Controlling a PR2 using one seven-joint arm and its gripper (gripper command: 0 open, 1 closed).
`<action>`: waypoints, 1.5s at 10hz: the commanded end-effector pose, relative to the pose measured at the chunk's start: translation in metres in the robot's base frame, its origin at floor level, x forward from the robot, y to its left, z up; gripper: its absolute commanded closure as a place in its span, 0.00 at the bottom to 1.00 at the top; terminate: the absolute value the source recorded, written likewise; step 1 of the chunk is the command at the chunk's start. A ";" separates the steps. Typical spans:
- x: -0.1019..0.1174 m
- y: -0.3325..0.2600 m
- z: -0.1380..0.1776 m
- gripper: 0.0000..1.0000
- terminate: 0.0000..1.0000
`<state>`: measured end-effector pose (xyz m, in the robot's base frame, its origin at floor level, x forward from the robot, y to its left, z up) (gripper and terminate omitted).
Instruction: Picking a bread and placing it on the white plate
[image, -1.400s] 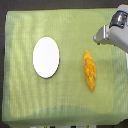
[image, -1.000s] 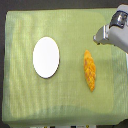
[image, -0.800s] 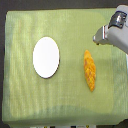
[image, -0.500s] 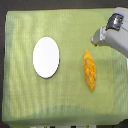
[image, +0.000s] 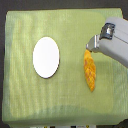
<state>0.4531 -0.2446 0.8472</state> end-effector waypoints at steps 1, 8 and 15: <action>-0.017 0.020 -0.048 0.00 0.00; -0.031 0.027 -0.091 0.00 0.00; -0.036 0.018 -0.122 0.00 0.00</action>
<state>0.4190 -0.2201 0.7455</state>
